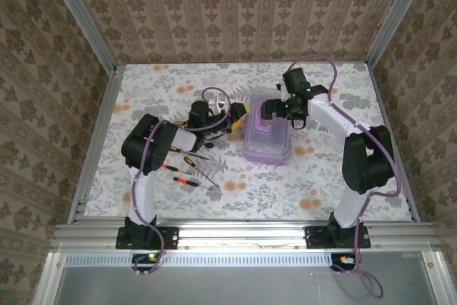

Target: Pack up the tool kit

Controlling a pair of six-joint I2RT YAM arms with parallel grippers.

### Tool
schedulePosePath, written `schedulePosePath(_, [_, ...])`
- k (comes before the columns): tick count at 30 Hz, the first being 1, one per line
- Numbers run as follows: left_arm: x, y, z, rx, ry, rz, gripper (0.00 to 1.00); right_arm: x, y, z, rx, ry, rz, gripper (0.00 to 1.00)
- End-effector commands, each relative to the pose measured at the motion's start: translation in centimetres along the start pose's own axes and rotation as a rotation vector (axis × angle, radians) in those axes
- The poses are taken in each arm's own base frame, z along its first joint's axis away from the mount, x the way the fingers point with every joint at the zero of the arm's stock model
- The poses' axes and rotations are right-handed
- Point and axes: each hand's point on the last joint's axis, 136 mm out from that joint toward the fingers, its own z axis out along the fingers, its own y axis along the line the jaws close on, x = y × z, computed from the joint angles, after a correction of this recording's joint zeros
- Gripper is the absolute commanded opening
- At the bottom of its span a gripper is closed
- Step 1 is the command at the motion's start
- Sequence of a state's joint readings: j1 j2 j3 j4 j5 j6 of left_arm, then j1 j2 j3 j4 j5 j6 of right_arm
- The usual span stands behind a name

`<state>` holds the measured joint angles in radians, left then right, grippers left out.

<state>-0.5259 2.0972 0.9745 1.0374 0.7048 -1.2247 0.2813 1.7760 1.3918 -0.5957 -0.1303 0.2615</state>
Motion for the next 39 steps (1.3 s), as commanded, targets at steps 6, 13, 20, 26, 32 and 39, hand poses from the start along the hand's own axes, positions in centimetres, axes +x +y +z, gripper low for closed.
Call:
schedulePosePath(6, [1.2,-0.9,0.3,0.048,0.027,-0.002,1.00,0.7,0.8,1.1,-0.049,0.027,0.005,1.00])
schedulePosePath(13, [2.7,2.6,-0.4,-0.096,0.053,-0.018,1.00,0.8,0.8,1.1,-0.051,0.028,0.003,1.00])
schedulePosePath(20, [2.2,1.6,0.3,-0.019,0.031,-0.039,1.00,0.8,0.9,1.1,-0.057,0.028,0.006,1.00])
schedulePosePath(26, [3.0,1.3,0.8,-0.014,0.051,-0.041,1.00,0.8,0.9,1.1,-0.055,0.028,0.005,1.00])
schedulePosePath(32, [3.3,0.4,0.8,-0.013,0.055,-0.029,1.00,0.8,0.9,1.4,-0.061,0.031,0.007,1.00])
schedulePosePath(39, [2.8,-0.3,0.2,0.026,0.025,-0.046,1.00,0.9,0.9,1.5,-0.062,0.029,0.007,1.00])
